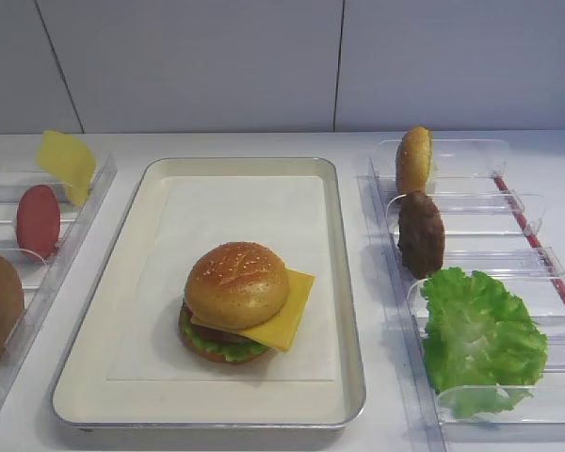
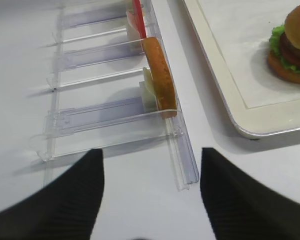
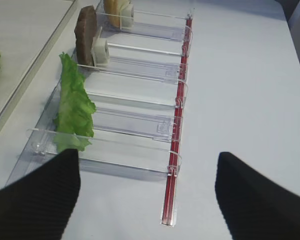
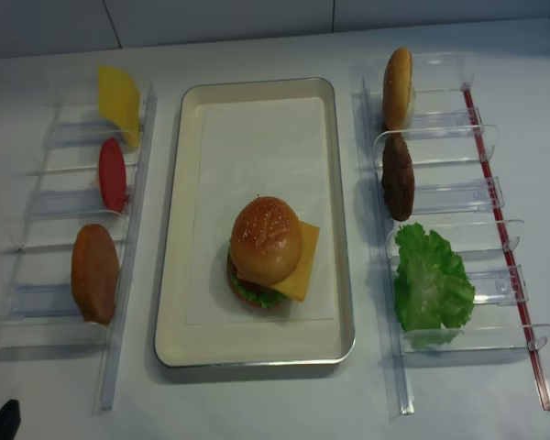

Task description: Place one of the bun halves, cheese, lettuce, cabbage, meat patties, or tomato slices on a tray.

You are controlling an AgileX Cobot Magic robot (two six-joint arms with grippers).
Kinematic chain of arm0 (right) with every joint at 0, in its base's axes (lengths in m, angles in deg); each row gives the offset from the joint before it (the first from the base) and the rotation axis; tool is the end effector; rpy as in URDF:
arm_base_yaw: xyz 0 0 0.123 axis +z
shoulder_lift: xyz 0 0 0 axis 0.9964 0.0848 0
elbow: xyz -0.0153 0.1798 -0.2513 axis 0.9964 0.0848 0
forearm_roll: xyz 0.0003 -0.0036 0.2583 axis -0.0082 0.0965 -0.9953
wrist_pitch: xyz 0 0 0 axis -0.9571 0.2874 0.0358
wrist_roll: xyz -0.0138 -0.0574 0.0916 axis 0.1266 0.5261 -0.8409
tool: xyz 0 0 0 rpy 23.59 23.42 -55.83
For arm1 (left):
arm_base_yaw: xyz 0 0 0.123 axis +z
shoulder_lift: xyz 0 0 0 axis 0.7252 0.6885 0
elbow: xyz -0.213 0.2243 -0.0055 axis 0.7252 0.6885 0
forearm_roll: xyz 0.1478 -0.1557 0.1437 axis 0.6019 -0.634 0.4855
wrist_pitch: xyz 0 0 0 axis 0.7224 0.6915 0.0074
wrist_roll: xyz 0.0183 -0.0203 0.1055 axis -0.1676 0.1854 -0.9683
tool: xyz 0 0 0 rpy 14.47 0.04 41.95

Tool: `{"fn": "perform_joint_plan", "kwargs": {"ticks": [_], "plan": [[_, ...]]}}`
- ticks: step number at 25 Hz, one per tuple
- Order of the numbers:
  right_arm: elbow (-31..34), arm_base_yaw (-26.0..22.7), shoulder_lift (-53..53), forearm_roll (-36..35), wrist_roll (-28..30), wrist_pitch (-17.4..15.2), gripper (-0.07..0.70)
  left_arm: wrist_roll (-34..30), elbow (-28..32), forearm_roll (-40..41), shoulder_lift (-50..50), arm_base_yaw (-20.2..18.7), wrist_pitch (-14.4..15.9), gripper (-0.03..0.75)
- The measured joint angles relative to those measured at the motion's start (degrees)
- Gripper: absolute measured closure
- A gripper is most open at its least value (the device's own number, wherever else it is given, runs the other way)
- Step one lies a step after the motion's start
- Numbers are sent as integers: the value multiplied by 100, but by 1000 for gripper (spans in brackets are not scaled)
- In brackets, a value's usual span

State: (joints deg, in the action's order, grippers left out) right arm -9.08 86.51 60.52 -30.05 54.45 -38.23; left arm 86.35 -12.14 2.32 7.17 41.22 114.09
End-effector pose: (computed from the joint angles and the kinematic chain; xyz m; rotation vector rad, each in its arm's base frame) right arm -0.0127 0.0142 0.2565 -0.1866 2.1269 0.1108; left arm -0.0150 0.0062 0.2576 0.1267 2.1522 0.0246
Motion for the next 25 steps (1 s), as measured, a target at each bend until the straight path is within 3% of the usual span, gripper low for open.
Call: {"fn": "perform_joint_plan", "kwargs": {"ticks": [25], "plan": [[0,-25,0,0,0,0,65,0,0,0,0,0,0,302]]}}
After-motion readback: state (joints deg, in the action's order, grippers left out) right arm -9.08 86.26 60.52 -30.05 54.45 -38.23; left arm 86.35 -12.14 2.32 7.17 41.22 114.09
